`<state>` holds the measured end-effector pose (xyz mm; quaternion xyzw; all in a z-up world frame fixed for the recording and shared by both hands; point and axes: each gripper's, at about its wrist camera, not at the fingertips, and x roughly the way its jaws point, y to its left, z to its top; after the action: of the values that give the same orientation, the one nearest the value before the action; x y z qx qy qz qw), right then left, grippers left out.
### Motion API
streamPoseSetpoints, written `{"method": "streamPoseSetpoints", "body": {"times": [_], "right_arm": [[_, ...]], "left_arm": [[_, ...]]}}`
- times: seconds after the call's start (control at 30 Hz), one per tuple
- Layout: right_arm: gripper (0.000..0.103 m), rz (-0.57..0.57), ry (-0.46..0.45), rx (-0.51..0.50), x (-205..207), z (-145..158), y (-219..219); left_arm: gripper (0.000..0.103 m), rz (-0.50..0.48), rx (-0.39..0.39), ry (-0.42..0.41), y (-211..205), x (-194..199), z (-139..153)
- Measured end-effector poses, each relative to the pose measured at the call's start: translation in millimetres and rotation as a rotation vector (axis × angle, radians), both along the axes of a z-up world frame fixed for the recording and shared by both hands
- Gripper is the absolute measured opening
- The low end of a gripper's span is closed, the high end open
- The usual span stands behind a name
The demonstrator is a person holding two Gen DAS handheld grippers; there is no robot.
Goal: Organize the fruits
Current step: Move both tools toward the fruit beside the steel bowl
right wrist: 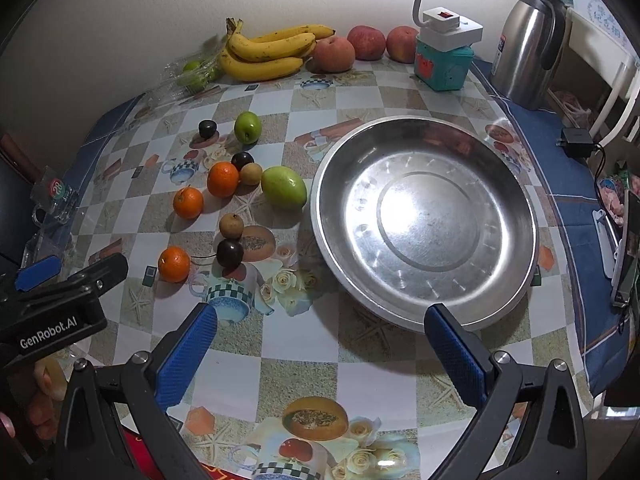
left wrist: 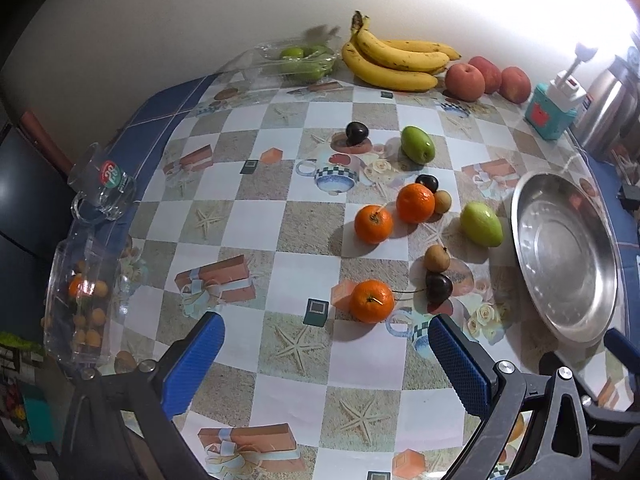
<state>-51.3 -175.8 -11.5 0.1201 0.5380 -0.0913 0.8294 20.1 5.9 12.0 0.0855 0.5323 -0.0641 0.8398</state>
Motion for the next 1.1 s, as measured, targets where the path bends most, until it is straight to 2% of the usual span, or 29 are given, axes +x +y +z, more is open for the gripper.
{"method": "streamPoseSetpoints", "body": {"times": [0.33, 0.73, 0.93, 1.1], "right_arm": [[0.103, -0.021, 0.014, 0.004, 6.5, -3.8, 0.7], [0.103, -0.05, 0.009, 0.001, 17.4, -2.3, 2.1], [0.103, -0.064, 0.013, 0.015, 24.0, -1.5, 2.1], [0.103, -0.066, -0.036, 0.041, 38.4, 8.5, 1.5]], "left_arm": [[0.103, 0.021, 0.002, 0.005, 4.0, 9.3, -1.0], [0.103, 0.022, -0.068, 0.008, 4.5, 24.8, 9.2], [0.103, 0.062, -0.095, -0.002, 5.6, 33.9, 9.5], [0.103, 0.124, -0.147, 0.001, 14.2, 49.2, 8.2]]}}
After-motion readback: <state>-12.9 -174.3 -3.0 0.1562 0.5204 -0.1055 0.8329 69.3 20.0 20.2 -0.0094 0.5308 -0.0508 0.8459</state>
